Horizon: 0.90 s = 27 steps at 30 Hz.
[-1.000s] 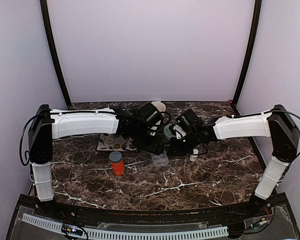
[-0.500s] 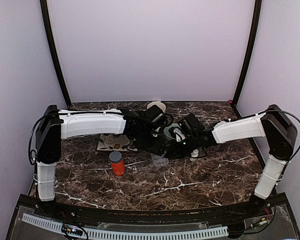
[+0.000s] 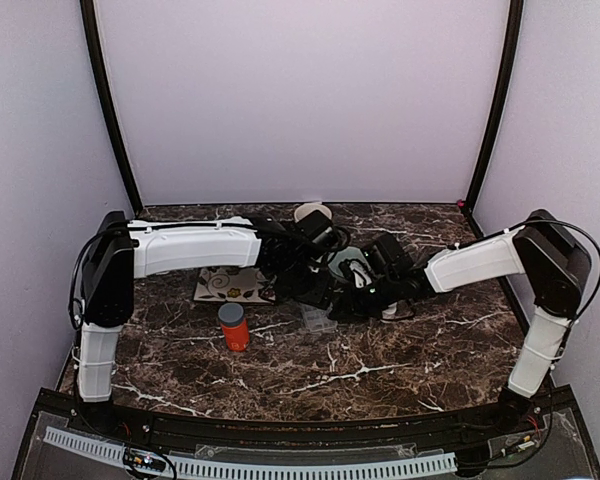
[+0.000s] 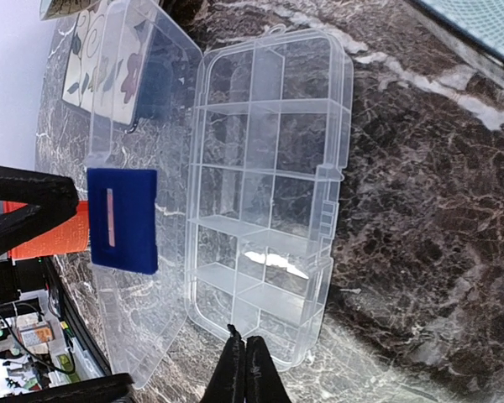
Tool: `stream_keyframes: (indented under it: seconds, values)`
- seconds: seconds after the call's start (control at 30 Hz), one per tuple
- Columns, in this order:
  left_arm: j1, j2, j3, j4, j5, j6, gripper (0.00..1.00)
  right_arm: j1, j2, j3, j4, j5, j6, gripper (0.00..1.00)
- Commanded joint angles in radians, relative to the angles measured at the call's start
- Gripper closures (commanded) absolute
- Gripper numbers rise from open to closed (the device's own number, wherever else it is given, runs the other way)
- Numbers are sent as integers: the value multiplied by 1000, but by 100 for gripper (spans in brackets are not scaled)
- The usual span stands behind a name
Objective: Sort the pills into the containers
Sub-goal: Adjust the lid of the pill container.
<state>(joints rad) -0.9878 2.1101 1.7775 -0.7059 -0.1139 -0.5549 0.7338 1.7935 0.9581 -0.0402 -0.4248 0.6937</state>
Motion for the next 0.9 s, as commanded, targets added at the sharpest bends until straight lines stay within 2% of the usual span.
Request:
stream_keyframes:
  seconds: [0.0, 0.87]
  values:
    - [-9, 12, 39, -39, -13, -15, 28, -10, 16, -17, 65, -32, 3, 100]
    - [-11, 59, 105, -191, -116, -20, 31, -11, 66, 30, -2, -10, -21, 100]
